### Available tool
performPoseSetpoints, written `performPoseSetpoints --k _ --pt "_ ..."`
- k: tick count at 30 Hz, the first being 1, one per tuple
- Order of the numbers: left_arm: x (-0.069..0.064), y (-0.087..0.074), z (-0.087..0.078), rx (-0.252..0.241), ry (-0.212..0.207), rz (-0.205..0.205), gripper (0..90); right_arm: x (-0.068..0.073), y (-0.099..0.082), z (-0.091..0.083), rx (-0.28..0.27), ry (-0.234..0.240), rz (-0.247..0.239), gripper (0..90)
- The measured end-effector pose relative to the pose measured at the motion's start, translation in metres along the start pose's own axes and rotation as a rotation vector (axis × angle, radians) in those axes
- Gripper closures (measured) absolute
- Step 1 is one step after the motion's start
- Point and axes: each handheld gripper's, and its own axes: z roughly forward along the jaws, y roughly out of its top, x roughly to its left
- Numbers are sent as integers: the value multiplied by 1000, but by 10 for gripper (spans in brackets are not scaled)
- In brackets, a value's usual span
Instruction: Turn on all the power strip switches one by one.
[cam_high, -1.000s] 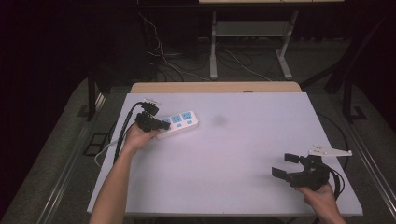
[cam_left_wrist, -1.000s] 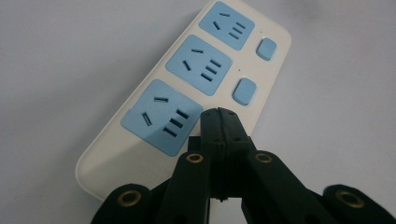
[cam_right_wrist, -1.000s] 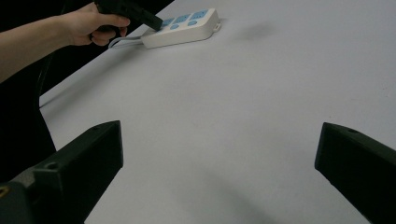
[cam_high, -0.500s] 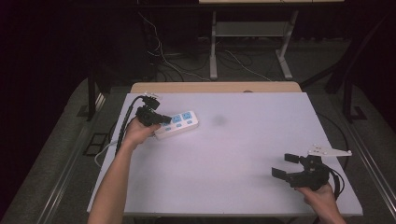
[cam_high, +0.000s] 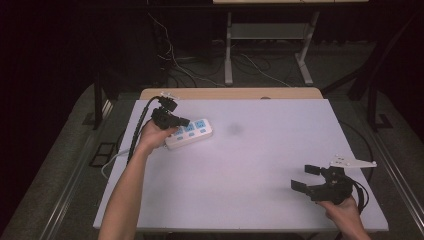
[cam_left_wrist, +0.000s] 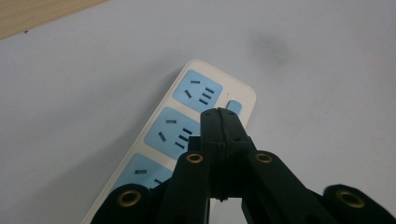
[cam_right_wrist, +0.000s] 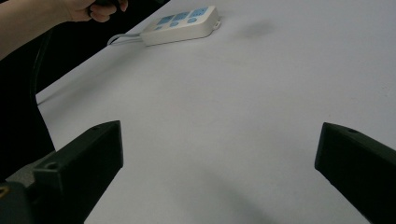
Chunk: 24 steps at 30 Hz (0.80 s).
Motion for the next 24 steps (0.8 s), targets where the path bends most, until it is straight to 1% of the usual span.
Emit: performPoseSetpoints --k 5,6,8,17,24 --pt "-3 2 6 14 -1 7 897 0 0 0 1 1 0 9" --pt "-3 2 7 19 1 15 896 0 0 0 1 2 0 9" --pt "-3 1 10 20 3 8 897 0 0 0 1 2 0 9" --pt "-4 0 18 29 0 14 897 -1 0 -1 1 -1 4 10" --pt "-5 -2 25 52 4 19 896 -2 0 -1 2 -1 3 10"
